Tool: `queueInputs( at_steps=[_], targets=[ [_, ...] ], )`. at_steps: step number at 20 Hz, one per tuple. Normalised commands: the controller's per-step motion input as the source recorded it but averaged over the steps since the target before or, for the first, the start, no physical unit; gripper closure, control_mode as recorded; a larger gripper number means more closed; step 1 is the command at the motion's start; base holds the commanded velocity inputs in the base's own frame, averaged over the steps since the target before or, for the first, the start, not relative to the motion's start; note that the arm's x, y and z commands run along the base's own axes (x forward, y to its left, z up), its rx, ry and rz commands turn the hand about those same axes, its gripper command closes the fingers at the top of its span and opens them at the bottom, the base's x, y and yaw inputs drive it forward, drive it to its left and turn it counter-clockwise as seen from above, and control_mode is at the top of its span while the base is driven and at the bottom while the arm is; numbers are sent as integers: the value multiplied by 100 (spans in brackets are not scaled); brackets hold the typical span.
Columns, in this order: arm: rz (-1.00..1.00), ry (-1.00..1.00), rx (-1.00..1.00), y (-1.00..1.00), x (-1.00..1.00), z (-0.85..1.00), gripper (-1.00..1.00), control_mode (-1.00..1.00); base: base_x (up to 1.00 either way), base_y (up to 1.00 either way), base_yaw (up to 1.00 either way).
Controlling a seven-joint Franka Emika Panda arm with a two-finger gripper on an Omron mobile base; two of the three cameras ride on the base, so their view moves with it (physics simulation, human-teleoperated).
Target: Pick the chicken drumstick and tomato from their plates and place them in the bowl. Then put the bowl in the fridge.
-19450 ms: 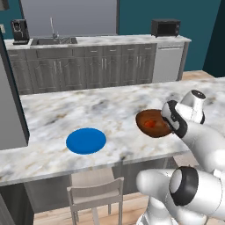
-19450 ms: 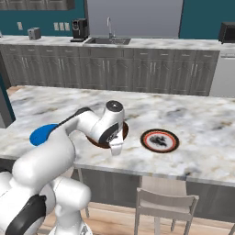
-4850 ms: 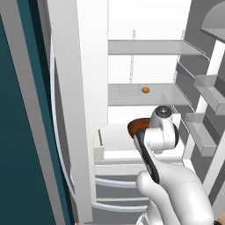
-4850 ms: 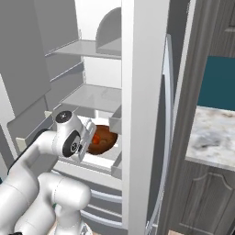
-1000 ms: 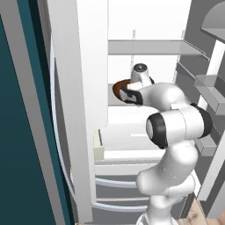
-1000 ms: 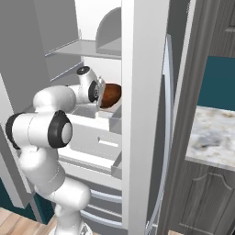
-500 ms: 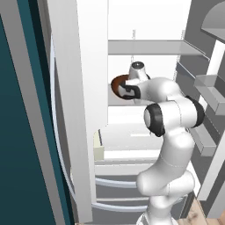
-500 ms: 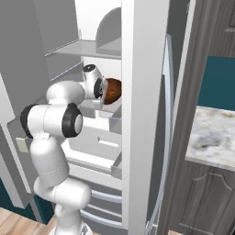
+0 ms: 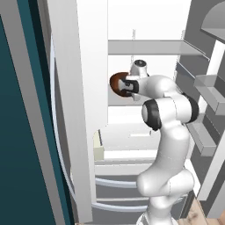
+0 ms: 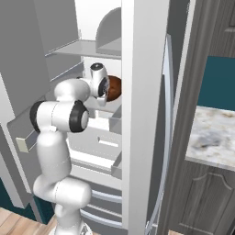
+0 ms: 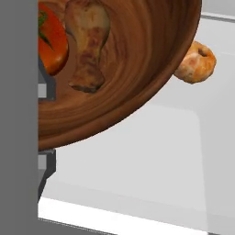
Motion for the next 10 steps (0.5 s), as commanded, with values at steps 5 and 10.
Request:
queueInputs(
  at_steps=[5,10],
  targets=[
    [7,0,4,0,25,-12,-100,-100,0,0,0],
    [8,-12,0,2,-3,-2,-100,-100,0,0,0]
  ],
)
